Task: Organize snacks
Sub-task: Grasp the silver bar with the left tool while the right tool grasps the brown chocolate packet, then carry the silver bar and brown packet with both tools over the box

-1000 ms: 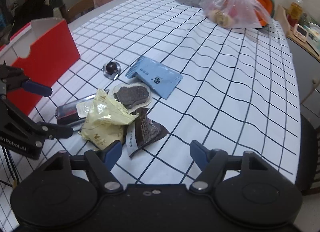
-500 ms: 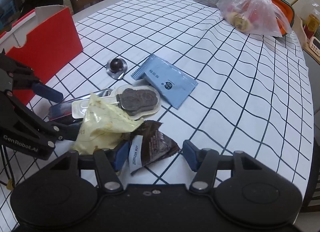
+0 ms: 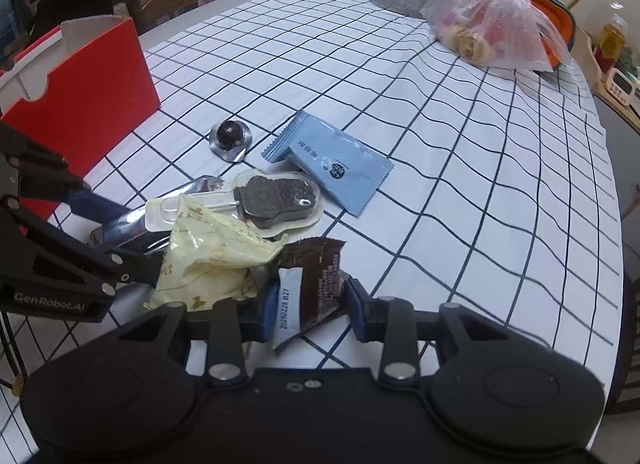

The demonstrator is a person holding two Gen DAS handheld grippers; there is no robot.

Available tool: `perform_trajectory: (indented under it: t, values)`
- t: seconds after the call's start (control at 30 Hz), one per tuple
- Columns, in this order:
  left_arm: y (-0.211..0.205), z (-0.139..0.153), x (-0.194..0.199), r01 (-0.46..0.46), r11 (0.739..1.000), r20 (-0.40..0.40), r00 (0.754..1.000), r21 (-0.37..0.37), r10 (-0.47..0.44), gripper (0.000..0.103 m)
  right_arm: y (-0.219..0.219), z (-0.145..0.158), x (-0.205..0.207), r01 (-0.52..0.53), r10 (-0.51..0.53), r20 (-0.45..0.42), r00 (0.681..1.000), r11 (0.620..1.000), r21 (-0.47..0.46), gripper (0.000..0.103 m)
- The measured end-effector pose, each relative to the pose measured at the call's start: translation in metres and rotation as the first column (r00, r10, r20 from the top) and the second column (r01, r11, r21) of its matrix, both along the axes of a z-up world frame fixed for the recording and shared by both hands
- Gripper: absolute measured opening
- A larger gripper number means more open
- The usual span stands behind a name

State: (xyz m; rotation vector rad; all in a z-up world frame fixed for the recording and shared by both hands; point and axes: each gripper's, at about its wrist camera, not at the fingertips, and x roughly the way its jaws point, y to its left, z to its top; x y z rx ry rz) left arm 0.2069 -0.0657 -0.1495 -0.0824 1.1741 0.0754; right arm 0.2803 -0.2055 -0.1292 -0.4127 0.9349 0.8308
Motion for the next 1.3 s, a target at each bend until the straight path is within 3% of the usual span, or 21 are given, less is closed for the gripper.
perform_trajectory:
  t: [0.3, 0.7, 1.07, 1.3]
  values:
    - [0.008, 0.008, -0.024, -0.090, 0.994, 0.001, 0.996, -0.067, 0.091, 0.043, -0.016, 0.008, -0.017, 0.069, -0.068, -0.028, 0.997, 0.997, 0.038, 0.031]
    - [0.009, 0.024, -0.064, -0.143, 0.981, -0.004, 0.990, -0.134, 0.144, 0.041, -0.046, 0.027, -0.052, 0.150, -0.143, -0.081, 0.986, 0.984, 0.096, 0.031]
    - [0.016, 0.060, -0.098, -0.145, 0.971, 0.057, 0.986, -0.192, 0.158, 0.041, -0.057, 0.068, -0.079, 0.198, -0.179, -0.113, 0.977, 0.963, 0.186, 0.031]
    - [0.028, 0.093, -0.116, -0.117, 0.976, 0.123, 0.982, -0.181, 0.140, 0.041, -0.039, 0.097, -0.094, 0.205, -0.194, -0.073, 0.978, 0.957, 0.207, 0.031]
